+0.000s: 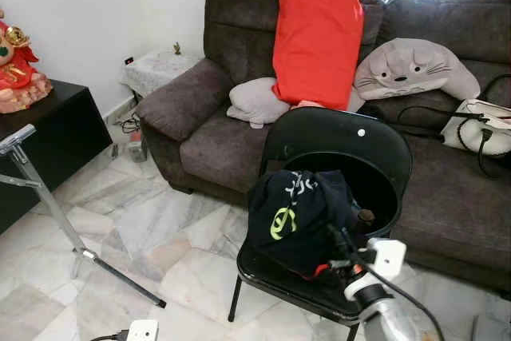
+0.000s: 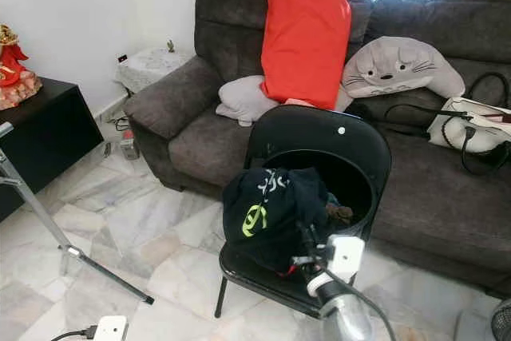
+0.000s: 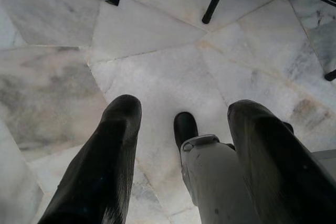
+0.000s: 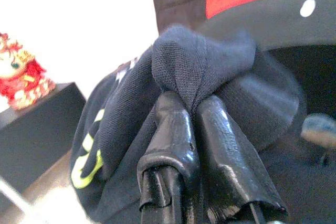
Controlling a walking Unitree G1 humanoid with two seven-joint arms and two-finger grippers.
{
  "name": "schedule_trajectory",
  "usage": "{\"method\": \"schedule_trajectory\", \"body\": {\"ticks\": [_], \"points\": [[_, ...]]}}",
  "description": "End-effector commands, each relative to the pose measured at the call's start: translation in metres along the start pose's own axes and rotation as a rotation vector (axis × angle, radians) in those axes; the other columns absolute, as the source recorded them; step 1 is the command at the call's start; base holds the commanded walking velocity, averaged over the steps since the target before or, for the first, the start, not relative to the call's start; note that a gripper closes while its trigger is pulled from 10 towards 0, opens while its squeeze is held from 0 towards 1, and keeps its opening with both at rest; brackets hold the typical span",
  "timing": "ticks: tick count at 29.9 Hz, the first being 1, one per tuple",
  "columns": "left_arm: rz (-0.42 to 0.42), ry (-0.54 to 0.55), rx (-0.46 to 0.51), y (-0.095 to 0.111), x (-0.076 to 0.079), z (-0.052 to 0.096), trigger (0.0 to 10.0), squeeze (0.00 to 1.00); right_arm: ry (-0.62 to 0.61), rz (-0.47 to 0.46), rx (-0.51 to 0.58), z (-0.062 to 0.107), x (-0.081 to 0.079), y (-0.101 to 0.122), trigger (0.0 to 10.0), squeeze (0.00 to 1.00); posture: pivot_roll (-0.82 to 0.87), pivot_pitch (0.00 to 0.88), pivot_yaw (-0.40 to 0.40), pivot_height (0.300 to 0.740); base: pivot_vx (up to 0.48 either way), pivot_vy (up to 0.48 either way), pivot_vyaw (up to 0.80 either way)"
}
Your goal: Hang hanger
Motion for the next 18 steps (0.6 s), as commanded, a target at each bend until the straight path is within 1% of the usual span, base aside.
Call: {"method": "schedule_trajectory", "body": {"ticks": [1, 2, 3, 5, 6, 8, 9, 12, 15, 16, 17, 18], "points": [[-0.004, 0.01, -0.016, -0.003, -0.004, 0.001, 10.0, 0.0, 0.002, 0.006, 0.051, -0.004, -0.004, 0.018, 0.0, 0.0, -0.07, 0.0, 0.047, 0.74, 0.0, 0.0, 0.0], [-0.004, 0.01, -0.016, -0.003, -0.004, 0.001, 10.0, 0.0, 0.003, 0.008, 0.062, -0.004, -0.005, 0.022, 0.0, 0.0, -0.07, 0.0, 0.047, 0.74, 0.0, 0.0, 0.0], [-0.004, 0.01, -0.016, -0.003, -0.004, 0.001, 10.0, 0.0, 0.005, 0.012, 0.086, -0.007, -0.006, 0.032, 0.0, 0.0, -0.07, 0.0, 0.046, 0.74, 0.0, 0.0, 0.0], [-0.003, 0.01, -0.015, -0.003, -0.004, 0.001, 10.0, 0.0, 0.006, 0.014, 0.097, -0.008, -0.007, 0.036, 0.0, 0.0, -0.07, 0.0, 0.046, 0.74, 0.0, 0.0, 0.0], [-0.003, 0.011, -0.015, -0.003, -0.004, 0.001, 10.0, 0.0, 0.006, 0.008, 0.12, -0.011, -0.009, 0.045, 0.0, 0.0, -0.07, 0.0, 0.046, 0.74, 0.0, 0.0, 0.0], [-0.003, 0.011, -0.015, -0.002, -0.004, 0.001, 10.0, 0.0, 0.01, 0.016, 0.143, -0.014, -0.012, 0.057, 0.0, 0.0, -0.07, 0.0, 0.046, 0.74, 0.0, 0.0, 0.0], [-0.003, 0.011, -0.015, -0.002, -0.004, 0.001, 10.0, 0.0, 0.01, 0.02, 0.143, -0.015, -0.012, 0.058, 0.0, 0.0, -0.08, 0.0, 0.045, 0.74, 0.0, 0.0, 0.0], [-0.001, 0.01, -0.015, -0.003, -0.003, 0.001, 10.0, 0.0, -0.01, 0.022, 0.108, -0.014, -0.008, 0.053, 0.0, 0.0, -0.07, 0.0, 0.044, 0.74, 0.0, 0.0, 0.0], [-0.001, 0.01, -0.015, -0.003, -0.003, 0.001, 10.0, 0.0, -0.038, 0.069, 0.013, -0.008, -0.002, 0.036, 0.0, 0.0, -0.07, 0.0, 0.042, 0.74, 0.0, 0.0, 0.0], [-0.001, 0.01, -0.015, -0.003, -0.003, 0.001, 10.0, 0.0, -0.038, 0.069, 0.013, -0.008, -0.002, 0.036, 0.0, 0.0, -0.07, 0.0, 0.042, 0.74, 0.0, 0.0, 0.0], [-0.002, 0.009, -0.015, -0.003, -0.003, 0.001, 10.0, 0.0, -0.065, 0.098, -0.037, -0.005, 0.003, 0.029, 0.0, 0.0, -0.07, 0.0, 0.042, 0.74, 0.0, 0.0, 0.0], [-0.002, 0.009, -0.015, -0.003, -0.003, 0.001, 10.0, 0.0, -0.081, 0.133, -0.065, -0.003, 0.006, 0.025, 0.0, 0.0, -0.07, 0.0, 0.042, 0.74, 0.0, 0.0, 0.0]]}}
Point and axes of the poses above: a point about 5 cm out from each wrist's last joint towards the gripper, its own z axis pointing back from the gripper into the wrist, its own y axis along the axis of the wrist's last joint, x = y × z, the point moved 3 cm from there along -z, pointing out of the wrist towards the gripper, and after that the axes turned 6 degrees about z, right-handed, at the moved point
